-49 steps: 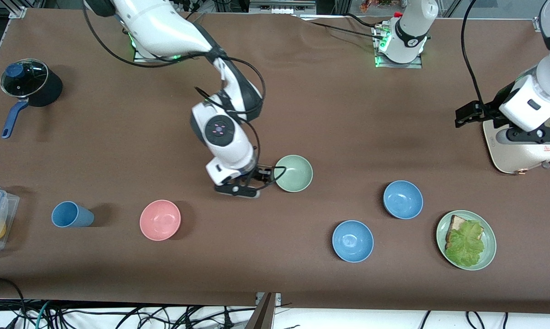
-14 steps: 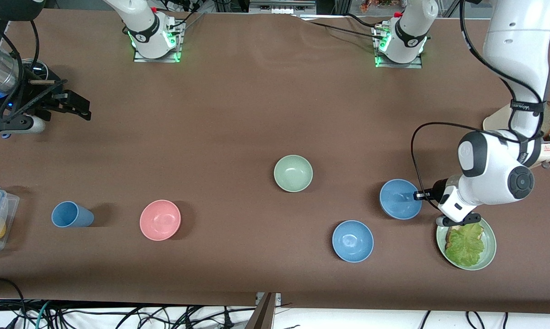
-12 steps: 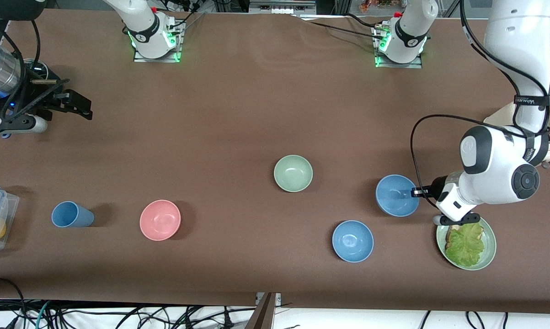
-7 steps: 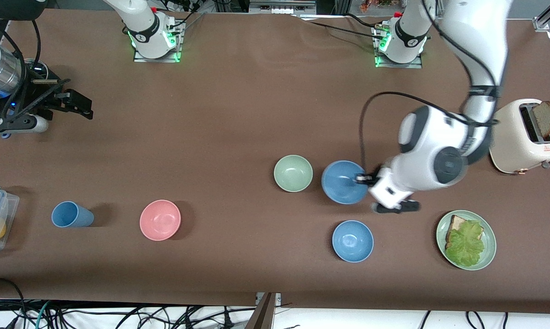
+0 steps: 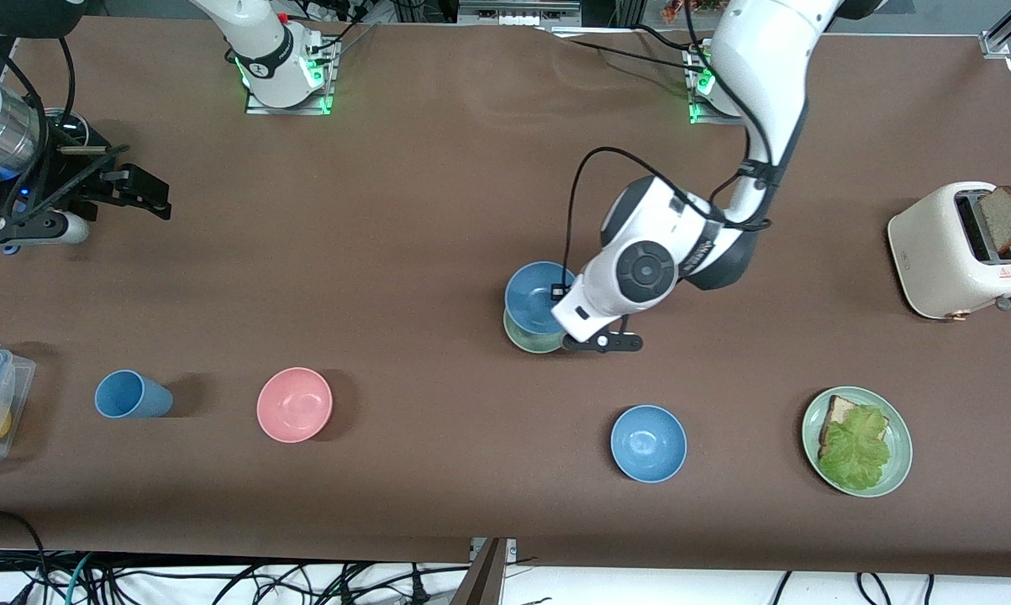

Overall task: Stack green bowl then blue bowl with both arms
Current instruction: 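Carry the light-blue bowl with the left gripper over the green bowl, then lower the blue bowl into the green bowl and open the left gripper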

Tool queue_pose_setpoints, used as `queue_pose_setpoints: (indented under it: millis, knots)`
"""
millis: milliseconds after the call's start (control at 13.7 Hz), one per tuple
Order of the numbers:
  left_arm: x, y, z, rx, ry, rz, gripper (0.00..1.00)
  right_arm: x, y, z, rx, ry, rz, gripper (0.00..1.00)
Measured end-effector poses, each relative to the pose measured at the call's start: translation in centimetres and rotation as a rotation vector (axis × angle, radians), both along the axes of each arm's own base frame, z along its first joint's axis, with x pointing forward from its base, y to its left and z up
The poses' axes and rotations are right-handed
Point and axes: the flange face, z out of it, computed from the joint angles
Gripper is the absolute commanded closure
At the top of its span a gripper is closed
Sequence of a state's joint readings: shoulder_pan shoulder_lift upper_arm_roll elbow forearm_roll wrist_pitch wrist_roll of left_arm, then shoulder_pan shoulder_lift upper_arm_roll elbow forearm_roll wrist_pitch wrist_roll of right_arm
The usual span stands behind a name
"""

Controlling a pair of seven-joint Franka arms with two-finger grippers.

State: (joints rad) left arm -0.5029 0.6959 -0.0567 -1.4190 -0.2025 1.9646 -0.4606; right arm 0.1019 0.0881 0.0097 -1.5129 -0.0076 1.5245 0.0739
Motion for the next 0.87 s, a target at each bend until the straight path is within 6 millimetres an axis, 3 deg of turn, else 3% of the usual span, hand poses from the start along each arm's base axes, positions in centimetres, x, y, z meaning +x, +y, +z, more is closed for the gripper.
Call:
queue_pose_setpoints:
  millis: [218,291,364,655,874]
  knots:
    - [0.2,-0.4,-2.3,-0.004,-0.017,0.006,1.00,0.0,0.0,0.0,0.000,0.000,0.000,0.00]
    - [0.2,-0.4,-2.8,-0.003,-0.016,0.008,0.09,0.0,0.0,0.0,0.000,0.000,0.000,0.00]
    - [0.2,-0.4,-3.0,-0.002,-0.015,0.008,0.00,0.0,0.0,0.0,0.000,0.000,0.000,0.00]
    - [0.4,-0.5,-2.8,-0.004,-0.019,0.008,0.00,0.0,0.0,0.0,0.000,0.001,-0.001,0.00]
    - [1.9,1.0,0.1,-0.002,-0.044,0.029,0.00,0.0,0.0,-0.1,0.000,0.002,-0.001,0.00]
